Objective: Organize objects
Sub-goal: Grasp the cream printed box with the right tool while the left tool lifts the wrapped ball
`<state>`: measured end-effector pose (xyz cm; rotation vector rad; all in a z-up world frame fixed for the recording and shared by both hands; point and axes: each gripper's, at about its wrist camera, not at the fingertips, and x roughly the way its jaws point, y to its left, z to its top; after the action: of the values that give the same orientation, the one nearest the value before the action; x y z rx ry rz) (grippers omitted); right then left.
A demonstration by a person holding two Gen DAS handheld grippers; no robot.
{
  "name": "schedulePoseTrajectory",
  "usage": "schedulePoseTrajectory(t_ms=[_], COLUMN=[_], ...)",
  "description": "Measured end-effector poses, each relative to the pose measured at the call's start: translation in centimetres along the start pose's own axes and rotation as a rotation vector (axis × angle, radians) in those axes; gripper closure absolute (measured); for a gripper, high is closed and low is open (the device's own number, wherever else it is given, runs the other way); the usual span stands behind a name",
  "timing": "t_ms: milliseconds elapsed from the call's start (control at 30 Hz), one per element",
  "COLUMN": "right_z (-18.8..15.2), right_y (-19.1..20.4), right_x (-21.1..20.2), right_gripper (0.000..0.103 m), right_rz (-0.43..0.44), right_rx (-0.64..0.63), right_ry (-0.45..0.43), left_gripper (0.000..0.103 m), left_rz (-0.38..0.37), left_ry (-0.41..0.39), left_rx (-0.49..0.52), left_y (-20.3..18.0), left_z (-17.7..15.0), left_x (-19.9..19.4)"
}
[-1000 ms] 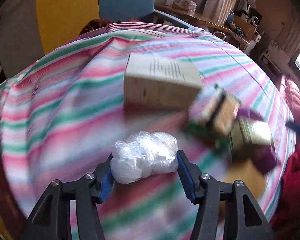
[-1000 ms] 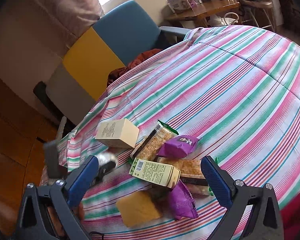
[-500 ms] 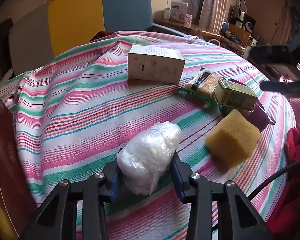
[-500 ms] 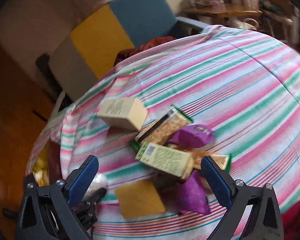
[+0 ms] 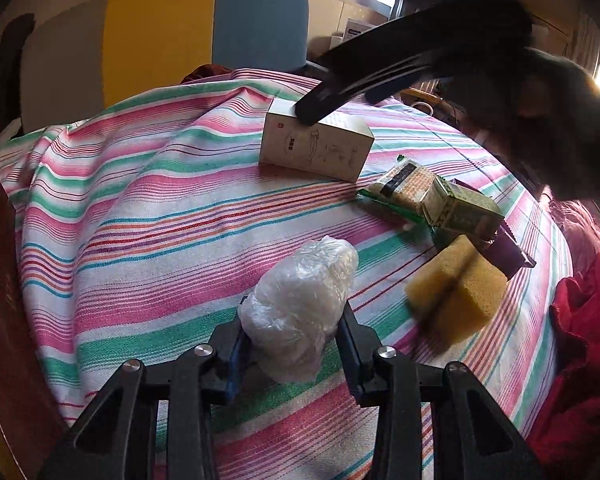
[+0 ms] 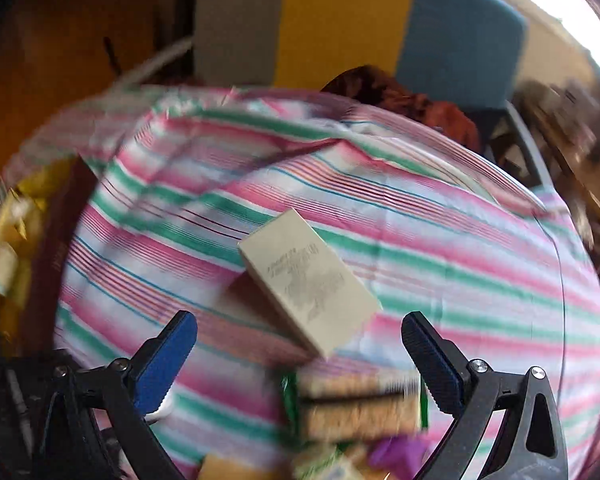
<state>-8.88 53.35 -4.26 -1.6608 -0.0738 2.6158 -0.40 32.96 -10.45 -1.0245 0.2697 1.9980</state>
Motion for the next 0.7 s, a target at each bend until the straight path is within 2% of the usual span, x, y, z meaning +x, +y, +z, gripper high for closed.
schedulePoseTrajectory(t_ms=[167, 200, 233, 267, 300, 533, 700], right_z=[1.9, 1.9, 1.8, 1.7, 1.4, -2.7, -6.3], right_y=[0.2, 0.3, 0.5, 0.6, 0.7, 1.8, 2.9], right_x=[5.2, 5.9, 6.0, 5.9, 5.5, 3.1, 1.6], right_gripper=[0.000, 0.007, 0.020, 0.043, 0.053, 0.053, 0.053], right_rz=[-0.060, -0.057, -0.060, -0.054, -0.027, 0.052, 0.078], right_rx=[-0.059, -0.054, -0.047, -0.040, -0.010, 0.113, 0.164], right_ry=[0.123, 0.144, 0.148, 0.137, 0.115, 0.070, 0.072], left_gripper=[0.064, 0.064, 0.064, 0.064, 0.064, 0.067, 0.067], left_rz=[-0.018, -0.022, -0.024, -0.025, -0.025, -0.047, -0.020], left_ry=[-0.007, -0.008, -0.009, -0.010, -0.011, -0.006, 0.017], left_rx=[-0.014, -0.017, -0.019, -0.019, -0.020, -0.049, -0.054], left_y=[0.3, 0.3, 0.4, 0.3, 0.3, 0.7, 0.5], left_z=[-0.1, -0.1, -0.1, -0.1, -0.2, 0.0, -0.3], left_x=[-0.1, -0.1, -0.1, -0.1, -0.1, -0.5, -1.9])
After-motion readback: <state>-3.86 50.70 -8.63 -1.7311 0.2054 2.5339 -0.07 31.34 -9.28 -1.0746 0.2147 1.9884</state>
